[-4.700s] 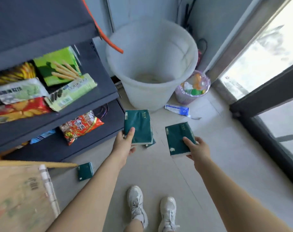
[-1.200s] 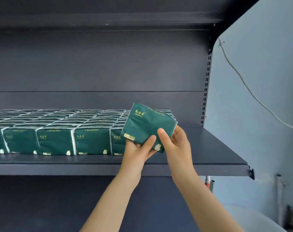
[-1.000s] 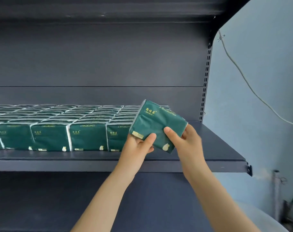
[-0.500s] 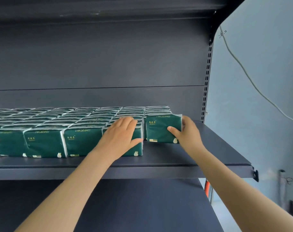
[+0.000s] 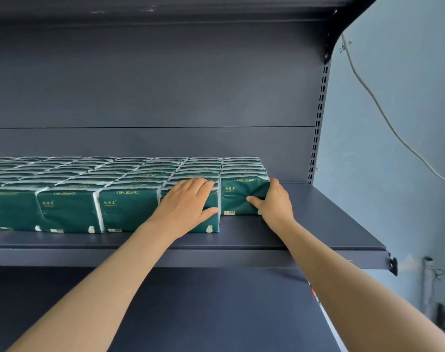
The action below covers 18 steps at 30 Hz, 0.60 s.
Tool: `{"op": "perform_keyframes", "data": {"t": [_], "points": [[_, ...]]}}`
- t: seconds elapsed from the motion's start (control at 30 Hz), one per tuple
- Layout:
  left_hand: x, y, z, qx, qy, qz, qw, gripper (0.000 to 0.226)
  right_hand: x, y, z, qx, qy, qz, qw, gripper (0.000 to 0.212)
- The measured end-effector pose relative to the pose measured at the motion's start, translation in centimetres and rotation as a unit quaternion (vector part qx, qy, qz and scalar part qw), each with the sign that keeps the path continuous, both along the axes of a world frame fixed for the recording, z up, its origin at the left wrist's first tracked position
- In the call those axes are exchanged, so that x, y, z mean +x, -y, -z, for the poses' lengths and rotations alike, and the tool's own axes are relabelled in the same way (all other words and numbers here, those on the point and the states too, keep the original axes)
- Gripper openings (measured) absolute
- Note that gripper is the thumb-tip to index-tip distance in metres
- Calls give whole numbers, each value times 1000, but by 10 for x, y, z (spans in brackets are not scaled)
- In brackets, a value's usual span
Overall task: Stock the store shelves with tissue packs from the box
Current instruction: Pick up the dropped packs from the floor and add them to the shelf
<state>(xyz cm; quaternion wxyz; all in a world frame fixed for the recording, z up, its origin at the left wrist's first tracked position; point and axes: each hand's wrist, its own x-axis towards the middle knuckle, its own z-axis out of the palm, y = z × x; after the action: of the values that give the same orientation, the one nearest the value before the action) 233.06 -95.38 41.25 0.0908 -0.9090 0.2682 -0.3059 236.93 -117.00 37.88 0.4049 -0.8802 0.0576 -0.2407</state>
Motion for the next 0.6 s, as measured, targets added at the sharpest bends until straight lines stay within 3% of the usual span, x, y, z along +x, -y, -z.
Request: {"op": "perform_keyframes", "data": {"t": [0.13,0.43,0.6], "points": [[-5,4,-4,-11,-32,3,999,62,1,1,-2,-19,-19,5,1000,48],[-20,-2,-24,4,-43,-22,999,57,-43,13,-26,-153,-125,40,980,53],[-42,2,-45,5,-28,-27,999,48,-74,22,-52,-310,-163,50,935,44]]}}
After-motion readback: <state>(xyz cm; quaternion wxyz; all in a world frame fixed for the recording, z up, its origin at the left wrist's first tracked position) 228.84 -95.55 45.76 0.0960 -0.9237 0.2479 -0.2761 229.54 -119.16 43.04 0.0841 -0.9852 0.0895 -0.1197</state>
